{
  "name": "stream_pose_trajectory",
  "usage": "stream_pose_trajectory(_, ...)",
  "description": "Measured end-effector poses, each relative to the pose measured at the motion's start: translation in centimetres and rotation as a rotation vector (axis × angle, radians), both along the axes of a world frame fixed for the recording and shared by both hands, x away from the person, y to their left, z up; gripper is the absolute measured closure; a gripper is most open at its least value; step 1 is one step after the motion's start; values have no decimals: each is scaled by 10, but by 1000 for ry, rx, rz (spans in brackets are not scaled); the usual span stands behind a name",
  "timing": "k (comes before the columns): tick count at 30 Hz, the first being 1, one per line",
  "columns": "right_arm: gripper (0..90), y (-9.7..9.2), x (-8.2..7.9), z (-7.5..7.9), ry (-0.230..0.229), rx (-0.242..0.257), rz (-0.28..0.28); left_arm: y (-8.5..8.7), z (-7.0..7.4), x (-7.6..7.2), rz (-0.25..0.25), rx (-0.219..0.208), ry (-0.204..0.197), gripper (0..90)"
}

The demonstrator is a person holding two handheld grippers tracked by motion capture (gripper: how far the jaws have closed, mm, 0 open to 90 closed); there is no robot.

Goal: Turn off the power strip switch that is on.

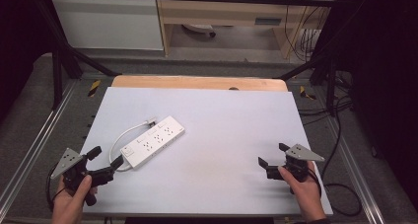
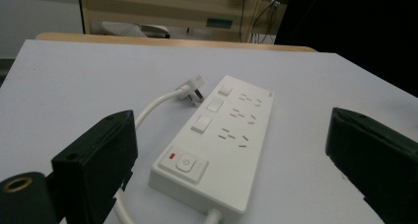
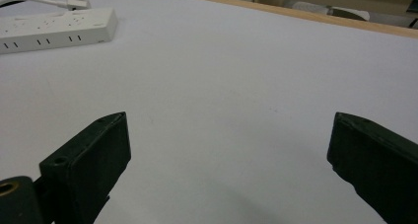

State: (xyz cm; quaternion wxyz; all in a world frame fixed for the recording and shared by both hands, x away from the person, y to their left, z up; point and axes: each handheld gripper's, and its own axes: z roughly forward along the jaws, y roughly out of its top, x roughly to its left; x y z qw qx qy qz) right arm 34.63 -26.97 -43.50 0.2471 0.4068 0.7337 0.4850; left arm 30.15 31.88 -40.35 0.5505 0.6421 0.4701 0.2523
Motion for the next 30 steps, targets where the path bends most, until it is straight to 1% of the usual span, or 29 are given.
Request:
stream_pose_trajectory(2,33,0,-1,1,-2,3,1,1,3,-1,6,-12,-22,54)
stream_pose_trajectory(3,33,0,-2,1,-3,7,1,1,3,-1,6,-12,-22,52)
stream_pose_trajectory(4,33,0,-2,1,-5,5,3,1,5,-1,6,-16,-32,49)
stream_pose_trajectory(7,33,0,-3,2,-4,5,4,-1,7,1,7,-23,-29,49)
stream_pose_trajectory(10,33,0,-3,1,1,1,7,-3,9,3,11,-20,-24,49)
stream_pose_trajectory(11,33,0,-4,1,1,0,10,-5,11,6,17,-15,-16,50)
stream_pose_trajectory(14,33,0,-5,2,-1,13,14,-10,15,10,14,1,-11,55)
stream_pose_trajectory(17,33,0,-5,2,-5,8,21,-18,18,15,3,15,-4,56)
stream_pose_trajectory(20,34,0,-6,3,-5,10,21,-25,21,20,-17,7,2,59)
stream_pose_trajectory(22,34,0,-6,3,-4,11,22,-31,23,23,-24,11,3,61)
stream_pose_trajectory(25,34,1,-6,3,-3,10,22,-38,28,28,-42,21,-7,63)
stream_pose_trajectory(28,34,1,-6,3,-4,11,22,-47,30,34,-60,37,-7,64)
stream_pose_trajectory(29,34,1,-6,3,-4,11,22,-47,30,34,-60,37,-7,65)
stream_pose_trajectory(30,33,1,-6,3,-5,12,22,-54,31,38,-75,34,-2,65)
